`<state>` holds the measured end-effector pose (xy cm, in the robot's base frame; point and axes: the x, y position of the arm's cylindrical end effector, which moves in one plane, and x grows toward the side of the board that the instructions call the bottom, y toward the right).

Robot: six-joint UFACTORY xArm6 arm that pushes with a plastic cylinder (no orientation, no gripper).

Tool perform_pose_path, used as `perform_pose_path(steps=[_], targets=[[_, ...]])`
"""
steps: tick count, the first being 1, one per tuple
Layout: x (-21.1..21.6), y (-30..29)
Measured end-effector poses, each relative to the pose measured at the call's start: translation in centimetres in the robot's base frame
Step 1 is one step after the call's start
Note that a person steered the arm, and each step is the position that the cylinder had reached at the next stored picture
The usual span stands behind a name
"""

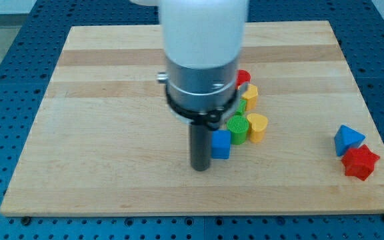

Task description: Place the cube horizontally left to the green star

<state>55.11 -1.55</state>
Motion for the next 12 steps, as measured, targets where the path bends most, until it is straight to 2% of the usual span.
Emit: perform_pose_path(steps=[1,3,4,5,7,9,12], targets=[[0.0,0.2],[6.0,1.3],[5.8,3.9],[-1.9,5.5],[-2.1,5.2],[-9.5,3.2],[-10.6,4.7]])
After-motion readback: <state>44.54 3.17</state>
